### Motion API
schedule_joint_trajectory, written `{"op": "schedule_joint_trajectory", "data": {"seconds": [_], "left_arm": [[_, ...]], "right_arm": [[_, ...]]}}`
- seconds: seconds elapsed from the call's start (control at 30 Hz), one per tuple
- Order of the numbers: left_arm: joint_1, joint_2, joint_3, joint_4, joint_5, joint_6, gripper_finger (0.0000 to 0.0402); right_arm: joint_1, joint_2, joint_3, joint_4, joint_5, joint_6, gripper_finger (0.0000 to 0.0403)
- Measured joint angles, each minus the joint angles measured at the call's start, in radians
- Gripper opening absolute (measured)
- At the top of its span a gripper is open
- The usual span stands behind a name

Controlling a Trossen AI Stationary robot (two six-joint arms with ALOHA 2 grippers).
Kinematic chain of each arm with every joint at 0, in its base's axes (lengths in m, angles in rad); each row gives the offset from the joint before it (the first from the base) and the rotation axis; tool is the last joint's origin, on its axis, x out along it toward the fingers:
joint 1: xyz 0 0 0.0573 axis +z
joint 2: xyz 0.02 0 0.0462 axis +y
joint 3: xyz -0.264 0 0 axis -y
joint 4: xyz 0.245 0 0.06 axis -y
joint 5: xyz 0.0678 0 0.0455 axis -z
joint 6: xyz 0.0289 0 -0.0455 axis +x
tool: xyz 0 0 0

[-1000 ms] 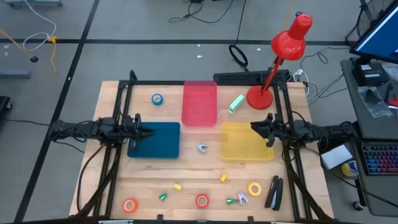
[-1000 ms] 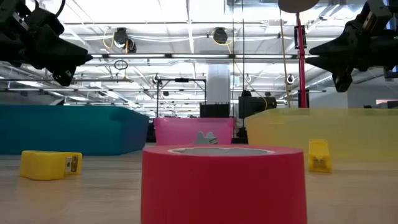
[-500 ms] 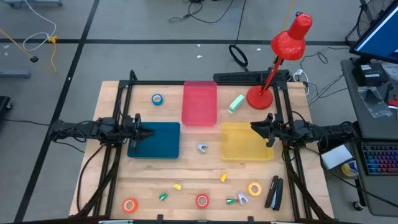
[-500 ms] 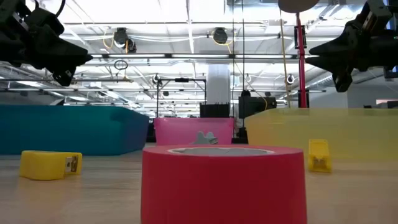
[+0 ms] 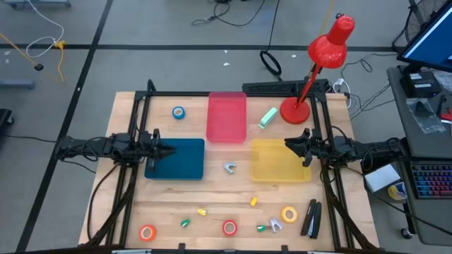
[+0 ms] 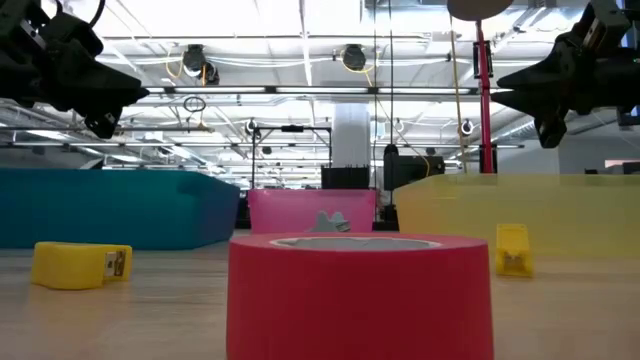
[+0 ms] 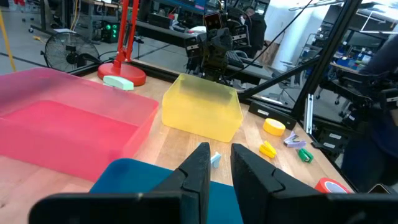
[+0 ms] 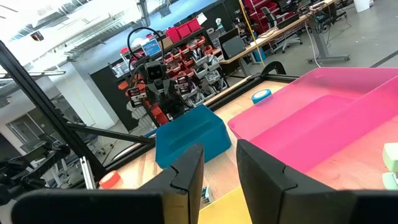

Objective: Pick and place Stapler, Stapler remover, tape

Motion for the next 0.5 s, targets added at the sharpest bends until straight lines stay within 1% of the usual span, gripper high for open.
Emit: {"op": "schedule_joint_trajectory", "data": {"seconds": [0.5], "left_arm": [[0.0, 0.0, 0.0, 0.0, 0.0, 0.0, 0.0065]], "right_arm": [[0.0, 0.0, 0.0, 0.0, 0.003, 0.0, 0.0089]]}}
